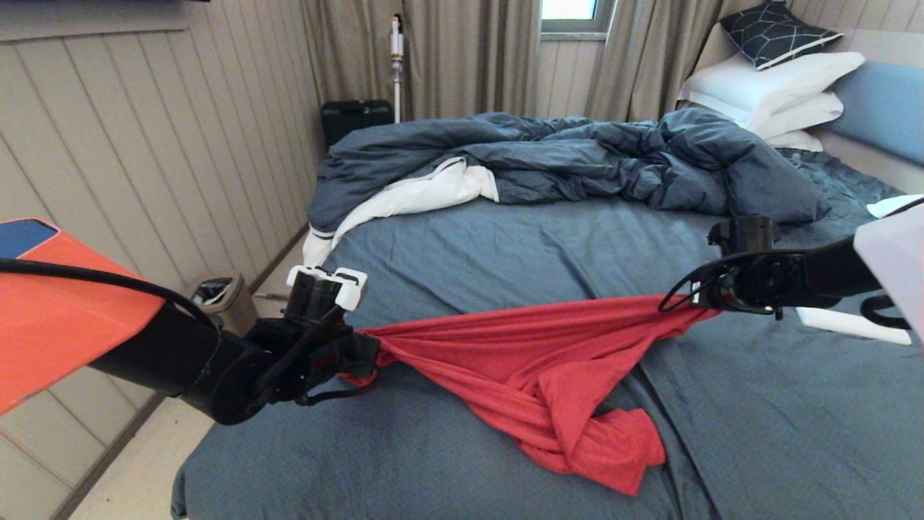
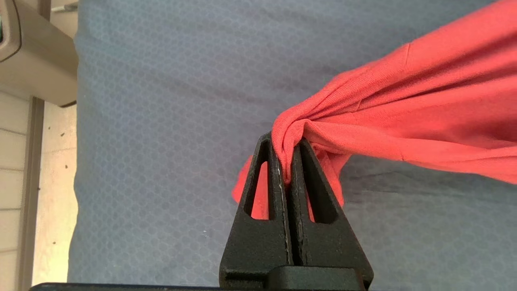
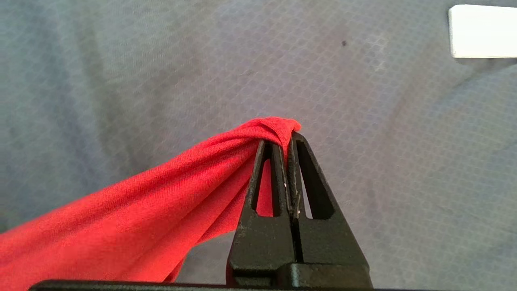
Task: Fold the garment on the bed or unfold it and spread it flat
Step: Unford the red T-shirt
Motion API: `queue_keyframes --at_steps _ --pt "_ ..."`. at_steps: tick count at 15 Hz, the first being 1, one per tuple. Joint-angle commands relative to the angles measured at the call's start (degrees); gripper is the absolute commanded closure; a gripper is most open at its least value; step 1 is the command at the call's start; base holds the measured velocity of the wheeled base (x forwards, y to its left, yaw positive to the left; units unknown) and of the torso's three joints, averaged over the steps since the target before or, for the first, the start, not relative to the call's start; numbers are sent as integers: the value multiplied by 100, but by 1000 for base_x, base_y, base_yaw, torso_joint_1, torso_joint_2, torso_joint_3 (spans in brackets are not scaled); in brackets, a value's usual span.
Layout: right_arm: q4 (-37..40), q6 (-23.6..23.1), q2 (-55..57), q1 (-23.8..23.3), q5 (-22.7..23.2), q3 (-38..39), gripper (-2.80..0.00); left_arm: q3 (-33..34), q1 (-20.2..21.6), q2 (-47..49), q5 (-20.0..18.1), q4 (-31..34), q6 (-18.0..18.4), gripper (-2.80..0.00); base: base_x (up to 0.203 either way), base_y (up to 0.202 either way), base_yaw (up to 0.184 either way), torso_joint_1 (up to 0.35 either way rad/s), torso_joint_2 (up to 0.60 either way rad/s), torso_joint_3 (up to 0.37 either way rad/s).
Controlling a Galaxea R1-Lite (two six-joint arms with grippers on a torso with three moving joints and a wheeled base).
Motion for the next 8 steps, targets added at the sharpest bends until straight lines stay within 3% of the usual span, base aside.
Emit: queue_keyframes --at_steps 1,2,8 --pt "-10 3 -1 65 -2 26 0 18 -9 -8 11 -18 -5 0 0 0 0 0 0 0" --pt "-11 3 6 93 5 38 -280 18 -9 -8 11 -18 -5 0 0 0 0 0 0 0" --pt "2 -46 -342 112 152 244 -280 -39 -35 1 11 -10 -4 0 0 0 0 0 0 0"
